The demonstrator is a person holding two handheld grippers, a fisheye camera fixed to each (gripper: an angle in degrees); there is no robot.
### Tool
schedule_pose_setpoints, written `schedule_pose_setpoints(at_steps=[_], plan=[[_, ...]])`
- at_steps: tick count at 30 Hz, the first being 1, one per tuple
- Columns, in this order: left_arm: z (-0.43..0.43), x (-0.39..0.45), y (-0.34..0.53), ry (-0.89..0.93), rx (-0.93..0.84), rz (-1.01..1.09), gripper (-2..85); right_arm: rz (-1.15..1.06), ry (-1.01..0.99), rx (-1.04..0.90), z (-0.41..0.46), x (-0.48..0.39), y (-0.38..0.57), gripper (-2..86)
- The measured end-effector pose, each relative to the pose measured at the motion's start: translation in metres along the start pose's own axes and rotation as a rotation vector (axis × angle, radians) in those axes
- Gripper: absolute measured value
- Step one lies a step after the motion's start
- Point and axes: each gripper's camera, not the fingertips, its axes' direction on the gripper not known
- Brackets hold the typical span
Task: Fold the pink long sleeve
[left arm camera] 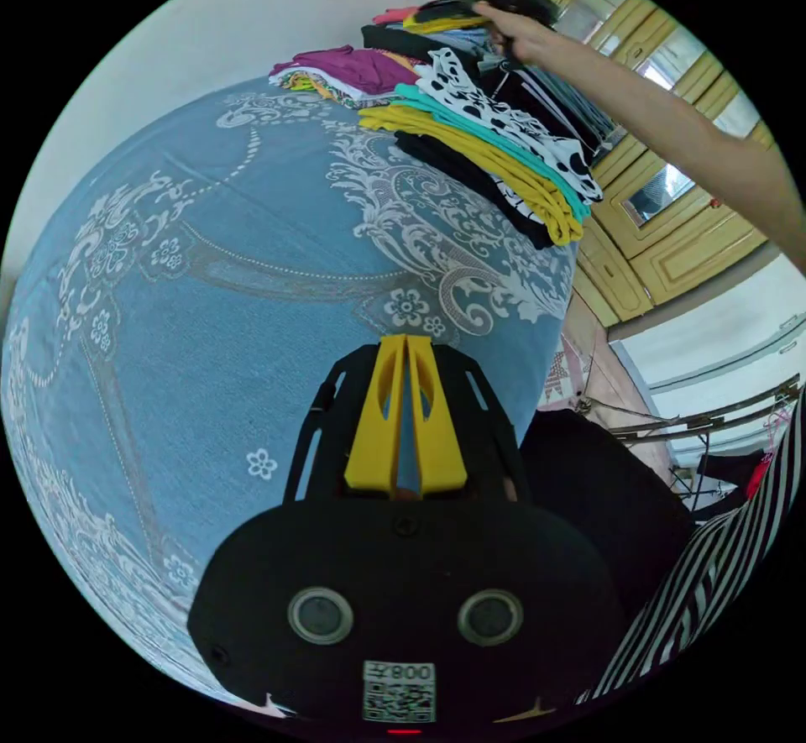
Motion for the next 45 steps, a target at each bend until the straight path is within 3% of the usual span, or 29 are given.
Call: schedule_pose_setpoints(at_steps=[11,20,24,30,35,38,45], plan=[[-0.079,0.023,0.027,0.000,0.019,0.008,0.2,0.033,0.149,-0.044,0.122,-0.089,-0.119,7.3],[-0.158,0.040,0.041,0.030,0.027,-0.003,0.2,0.053,0.256,-0.046,0.166,-0.147,-0.105,2.6],[-0.199,0.054,0.046,0.013,0.029,0.004,0.2,0.128,0.177,-0.043,0.157,-0.161,-0.094,1.2],[-0.262,0.068,0.051,0.040,0.031,-0.007,0.2,0.157,-0.016,0.104,0.097,-0.203,-0.051,0.6],[-0.321,0.078,0.057,0.109,0.050,-0.057,0.2,0.054,-0.317,0.221,0.011,-0.267,0.011,0.5],[-0.378,0.083,0.071,0.214,0.143,-0.130,0.2,-0.058,-0.406,0.227,-0.042,-0.320,0.047,0.4],[-0.555,0.098,0.116,0.130,0.352,-0.226,0.8,-0.232,-0.622,0.294,-0.159,-0.430,0.139,0.3]])
